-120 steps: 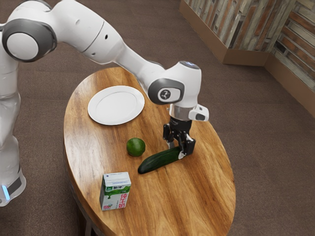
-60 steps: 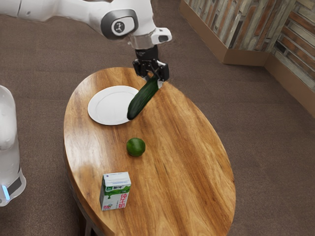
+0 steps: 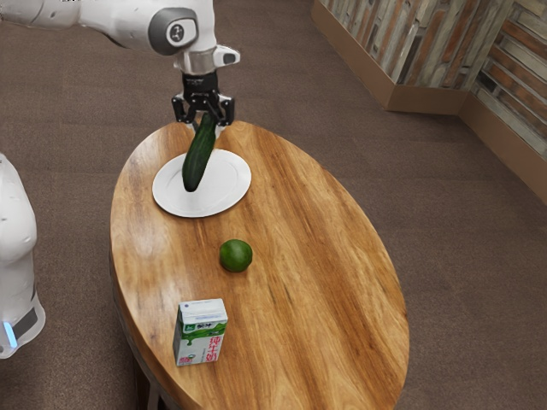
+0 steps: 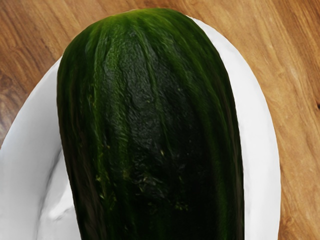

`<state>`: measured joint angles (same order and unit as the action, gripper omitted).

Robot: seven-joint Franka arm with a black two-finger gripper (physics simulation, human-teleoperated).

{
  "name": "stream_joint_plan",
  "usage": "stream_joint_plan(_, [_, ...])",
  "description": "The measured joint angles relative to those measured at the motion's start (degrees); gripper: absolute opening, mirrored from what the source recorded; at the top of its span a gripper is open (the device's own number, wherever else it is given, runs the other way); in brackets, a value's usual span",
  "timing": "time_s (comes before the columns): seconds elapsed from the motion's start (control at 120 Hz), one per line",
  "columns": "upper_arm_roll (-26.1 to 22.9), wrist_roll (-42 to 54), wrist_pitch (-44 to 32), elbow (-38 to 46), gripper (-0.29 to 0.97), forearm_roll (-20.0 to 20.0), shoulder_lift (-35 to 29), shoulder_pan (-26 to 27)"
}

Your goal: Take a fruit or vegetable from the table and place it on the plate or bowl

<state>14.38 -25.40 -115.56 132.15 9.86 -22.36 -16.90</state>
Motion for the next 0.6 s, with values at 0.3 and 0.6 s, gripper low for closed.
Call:
stream_joint_plan(0.3, [1.05,0.69,0.66,-0.3,0.51,0.17,2.35,0.75])
stream_joint_plan(0.6, [-14.02,-19.72,5.79,-40.2,0.66,-2.59,13.03,13.74])
